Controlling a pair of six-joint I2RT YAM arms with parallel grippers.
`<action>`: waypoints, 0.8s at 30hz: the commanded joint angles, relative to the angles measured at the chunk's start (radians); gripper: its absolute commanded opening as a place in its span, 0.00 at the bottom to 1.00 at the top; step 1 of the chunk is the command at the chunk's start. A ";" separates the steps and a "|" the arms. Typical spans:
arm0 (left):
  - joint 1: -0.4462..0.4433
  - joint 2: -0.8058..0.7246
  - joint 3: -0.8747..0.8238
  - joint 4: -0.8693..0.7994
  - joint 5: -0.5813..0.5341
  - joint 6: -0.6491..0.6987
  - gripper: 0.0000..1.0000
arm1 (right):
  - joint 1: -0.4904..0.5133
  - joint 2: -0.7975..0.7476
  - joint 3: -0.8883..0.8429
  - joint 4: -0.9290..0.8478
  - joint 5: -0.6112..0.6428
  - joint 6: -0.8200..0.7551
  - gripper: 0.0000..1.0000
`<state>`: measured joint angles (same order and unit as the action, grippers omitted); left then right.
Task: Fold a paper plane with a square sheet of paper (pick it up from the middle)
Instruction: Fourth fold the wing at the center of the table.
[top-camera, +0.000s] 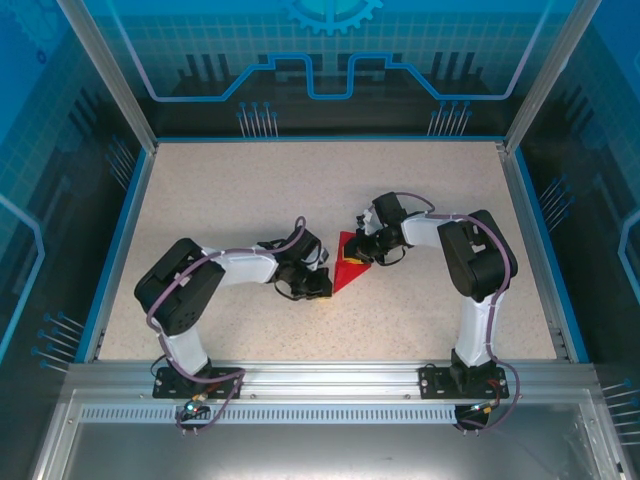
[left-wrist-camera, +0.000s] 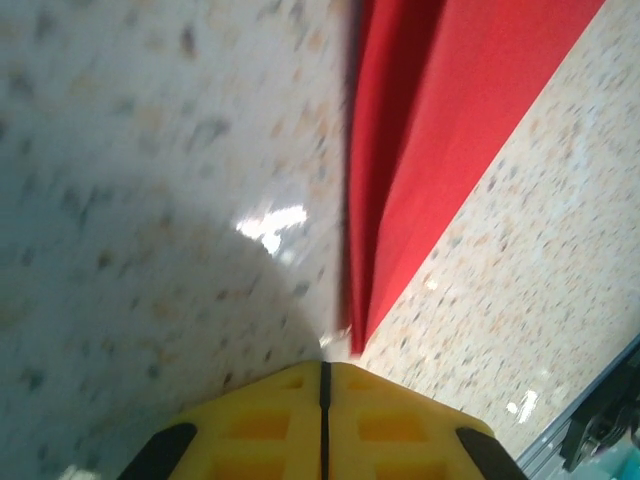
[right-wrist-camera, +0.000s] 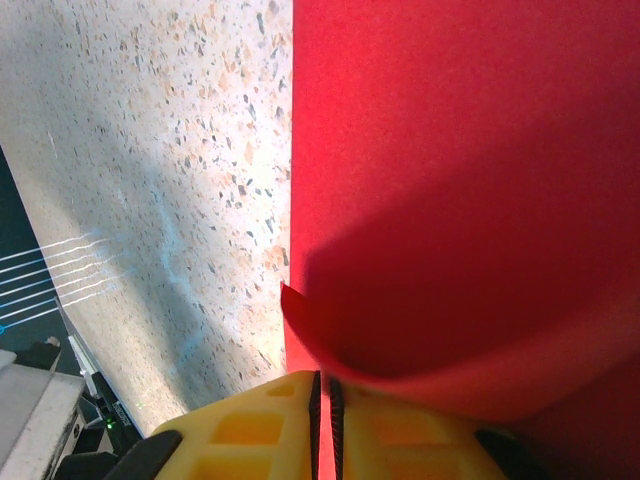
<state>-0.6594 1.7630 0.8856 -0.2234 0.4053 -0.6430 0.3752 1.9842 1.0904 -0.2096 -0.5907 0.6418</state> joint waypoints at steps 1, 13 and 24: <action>-0.016 -0.066 -0.009 -0.213 -0.016 0.023 0.09 | 0.002 0.057 -0.046 -0.125 0.157 -0.011 0.15; 0.013 0.074 0.286 -0.104 0.015 -0.040 0.11 | 0.001 0.054 -0.046 -0.125 0.162 -0.006 0.15; 0.012 0.170 0.217 -0.109 -0.079 -0.066 0.09 | 0.001 0.024 -0.024 -0.122 0.135 -0.004 0.16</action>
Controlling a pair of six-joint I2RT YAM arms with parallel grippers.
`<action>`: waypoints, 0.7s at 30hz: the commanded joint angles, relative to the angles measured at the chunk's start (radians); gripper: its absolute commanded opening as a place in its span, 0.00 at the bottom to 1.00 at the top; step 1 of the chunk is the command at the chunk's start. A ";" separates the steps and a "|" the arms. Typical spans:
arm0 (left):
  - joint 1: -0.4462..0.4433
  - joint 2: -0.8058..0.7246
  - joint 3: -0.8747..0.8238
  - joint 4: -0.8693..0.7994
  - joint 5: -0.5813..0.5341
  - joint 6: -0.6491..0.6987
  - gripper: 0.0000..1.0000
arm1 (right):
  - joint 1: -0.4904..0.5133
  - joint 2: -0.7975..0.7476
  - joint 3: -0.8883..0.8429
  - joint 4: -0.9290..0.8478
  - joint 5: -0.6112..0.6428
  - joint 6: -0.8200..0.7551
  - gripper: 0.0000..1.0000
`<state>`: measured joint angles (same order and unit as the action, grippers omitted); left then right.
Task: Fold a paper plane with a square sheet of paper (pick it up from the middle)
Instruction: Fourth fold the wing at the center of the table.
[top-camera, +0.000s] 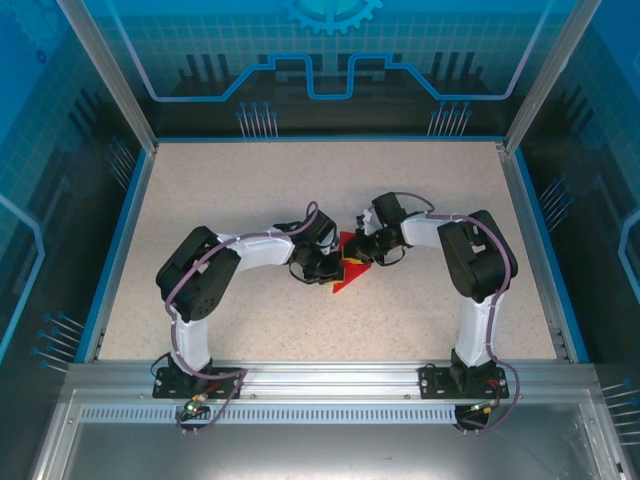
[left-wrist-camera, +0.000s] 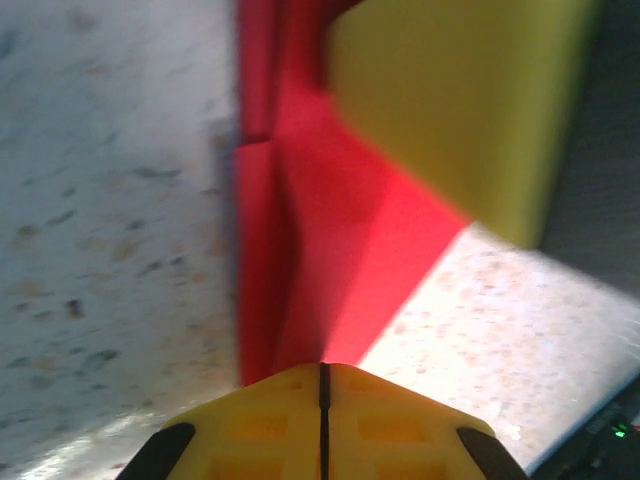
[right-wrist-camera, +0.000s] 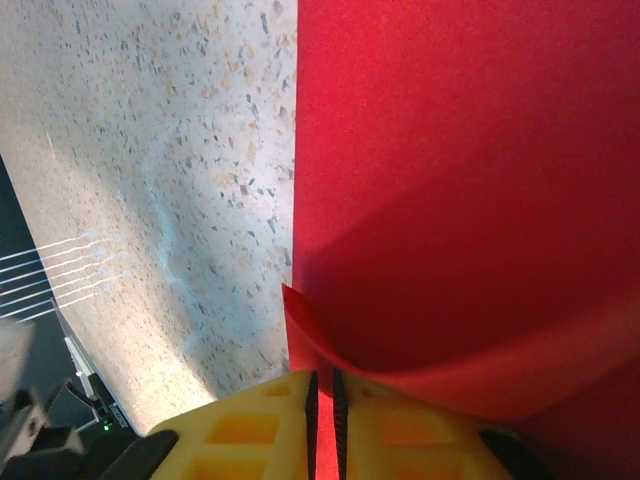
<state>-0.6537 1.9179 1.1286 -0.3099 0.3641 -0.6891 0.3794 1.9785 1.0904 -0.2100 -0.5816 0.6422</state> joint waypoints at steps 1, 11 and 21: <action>0.006 0.021 -0.030 -0.033 -0.058 -0.020 0.08 | -0.003 0.025 -0.024 -0.119 0.119 -0.003 0.16; 0.006 0.042 -0.121 -0.031 -0.124 -0.041 0.03 | -0.029 -0.156 -0.031 -0.075 0.170 -0.037 0.19; 0.005 0.066 -0.126 0.006 -0.090 -0.049 0.00 | 0.044 -0.194 -0.084 0.007 0.050 -0.014 0.12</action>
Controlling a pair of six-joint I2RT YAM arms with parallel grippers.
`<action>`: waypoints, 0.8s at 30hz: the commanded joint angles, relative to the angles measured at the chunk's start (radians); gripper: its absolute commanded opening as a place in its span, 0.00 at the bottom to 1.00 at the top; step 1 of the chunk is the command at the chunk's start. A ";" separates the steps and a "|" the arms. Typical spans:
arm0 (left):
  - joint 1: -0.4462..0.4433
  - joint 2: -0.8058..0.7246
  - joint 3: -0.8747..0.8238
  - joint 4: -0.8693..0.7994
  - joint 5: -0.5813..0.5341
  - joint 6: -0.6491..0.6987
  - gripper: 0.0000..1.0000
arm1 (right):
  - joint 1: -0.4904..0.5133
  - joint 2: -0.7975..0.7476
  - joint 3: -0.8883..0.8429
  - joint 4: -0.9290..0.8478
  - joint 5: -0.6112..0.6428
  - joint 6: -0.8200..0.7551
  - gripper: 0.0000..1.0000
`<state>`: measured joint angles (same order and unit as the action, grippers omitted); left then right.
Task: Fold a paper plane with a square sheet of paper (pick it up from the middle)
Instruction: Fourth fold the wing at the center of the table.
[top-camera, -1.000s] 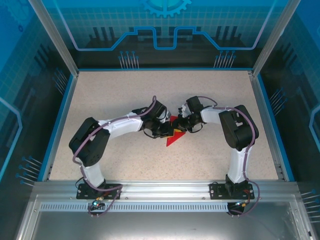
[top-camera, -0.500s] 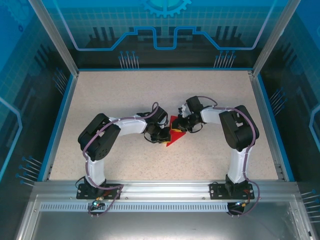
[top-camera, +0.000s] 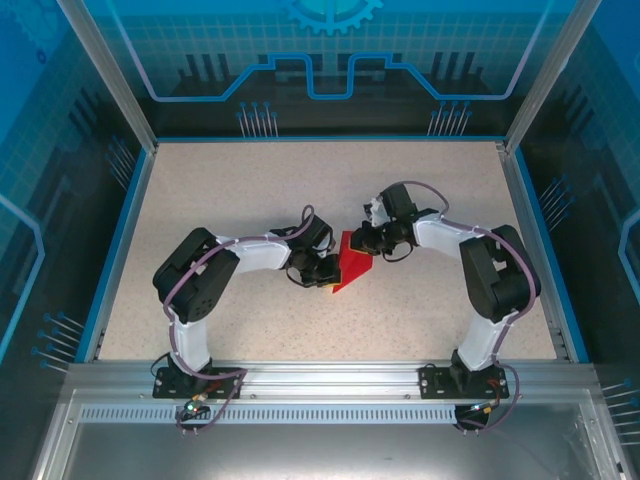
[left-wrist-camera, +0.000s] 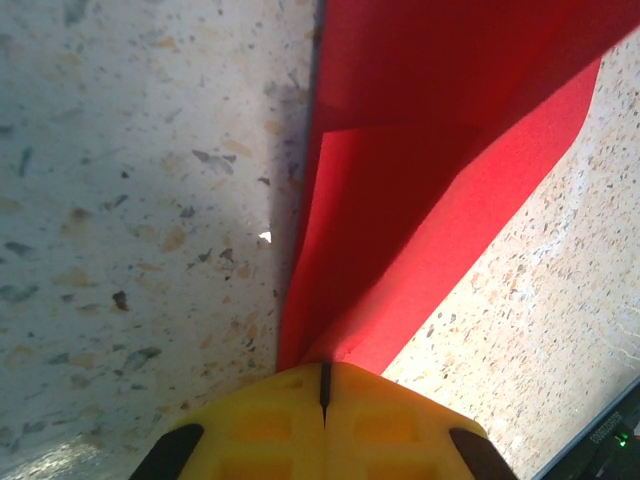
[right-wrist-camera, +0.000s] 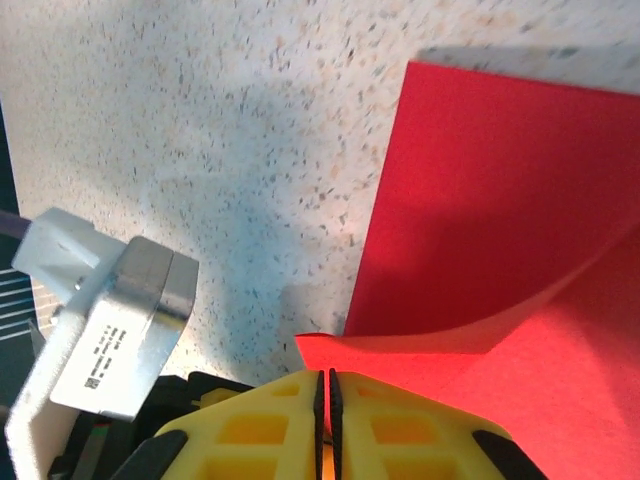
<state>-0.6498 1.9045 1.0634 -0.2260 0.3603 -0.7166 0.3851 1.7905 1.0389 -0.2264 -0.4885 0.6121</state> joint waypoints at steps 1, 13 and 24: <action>0.001 0.080 -0.060 -0.077 -0.084 -0.022 0.00 | 0.048 0.001 -0.034 0.033 -0.046 0.022 0.12; 0.002 0.092 -0.075 -0.079 -0.090 -0.015 0.00 | 0.014 0.149 -0.038 0.148 -0.003 0.063 0.11; 0.001 0.108 -0.107 -0.092 -0.112 0.006 0.00 | -0.049 0.173 0.007 0.154 -0.021 0.038 0.16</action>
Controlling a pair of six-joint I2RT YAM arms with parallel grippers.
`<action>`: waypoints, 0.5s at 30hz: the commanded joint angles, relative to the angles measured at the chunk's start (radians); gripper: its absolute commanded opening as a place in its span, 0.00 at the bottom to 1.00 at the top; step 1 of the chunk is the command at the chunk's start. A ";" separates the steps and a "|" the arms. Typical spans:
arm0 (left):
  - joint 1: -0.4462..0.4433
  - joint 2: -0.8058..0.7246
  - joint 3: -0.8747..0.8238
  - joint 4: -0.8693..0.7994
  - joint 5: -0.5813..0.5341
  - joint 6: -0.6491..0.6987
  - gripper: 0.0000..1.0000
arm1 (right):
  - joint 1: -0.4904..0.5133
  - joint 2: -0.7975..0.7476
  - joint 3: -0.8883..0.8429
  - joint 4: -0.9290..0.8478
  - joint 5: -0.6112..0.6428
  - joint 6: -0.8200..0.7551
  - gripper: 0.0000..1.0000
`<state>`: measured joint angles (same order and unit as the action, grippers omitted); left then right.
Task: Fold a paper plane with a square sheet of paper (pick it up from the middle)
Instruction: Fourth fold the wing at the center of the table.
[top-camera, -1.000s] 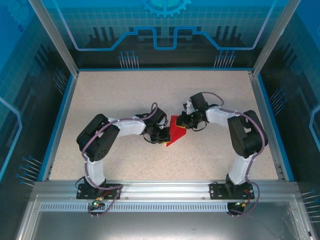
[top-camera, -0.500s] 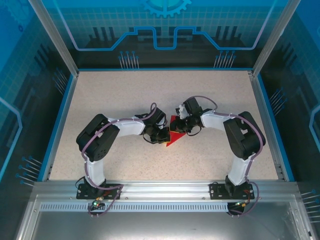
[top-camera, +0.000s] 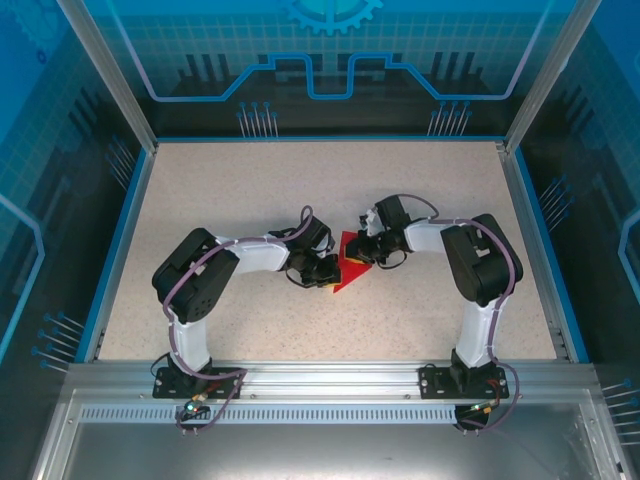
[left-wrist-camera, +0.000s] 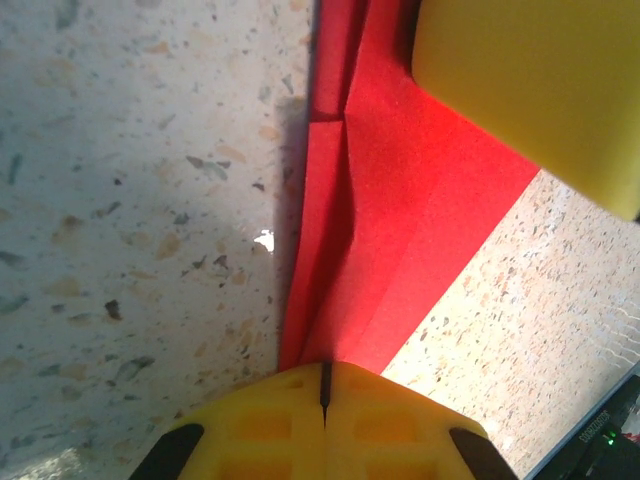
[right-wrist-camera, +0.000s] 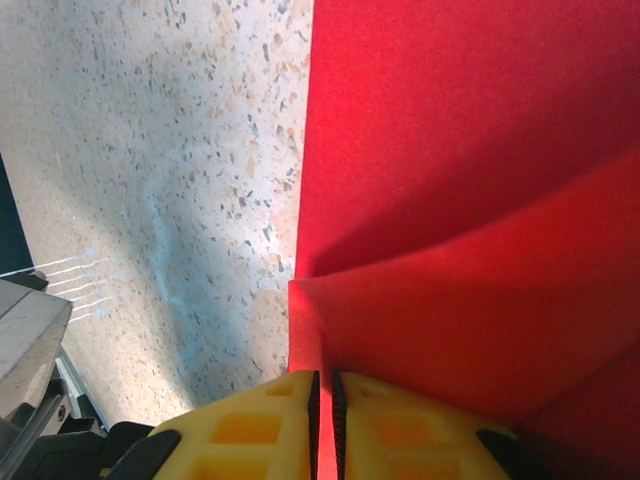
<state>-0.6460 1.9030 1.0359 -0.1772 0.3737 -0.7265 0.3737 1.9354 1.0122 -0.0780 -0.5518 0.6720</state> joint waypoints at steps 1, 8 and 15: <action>-0.002 0.111 -0.082 -0.139 -0.127 0.016 0.00 | -0.039 0.031 0.044 -0.012 0.045 -0.032 0.16; -0.003 0.116 -0.090 -0.136 -0.129 0.021 0.00 | -0.082 0.085 0.107 -0.061 0.050 -0.062 0.16; -0.001 0.122 -0.100 -0.130 -0.131 0.020 0.00 | -0.124 0.123 0.167 -0.098 0.051 -0.060 0.17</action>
<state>-0.6460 1.9068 1.0214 -0.1303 0.3786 -0.7261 0.3092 2.0171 1.1442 -0.1761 -0.5877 0.6338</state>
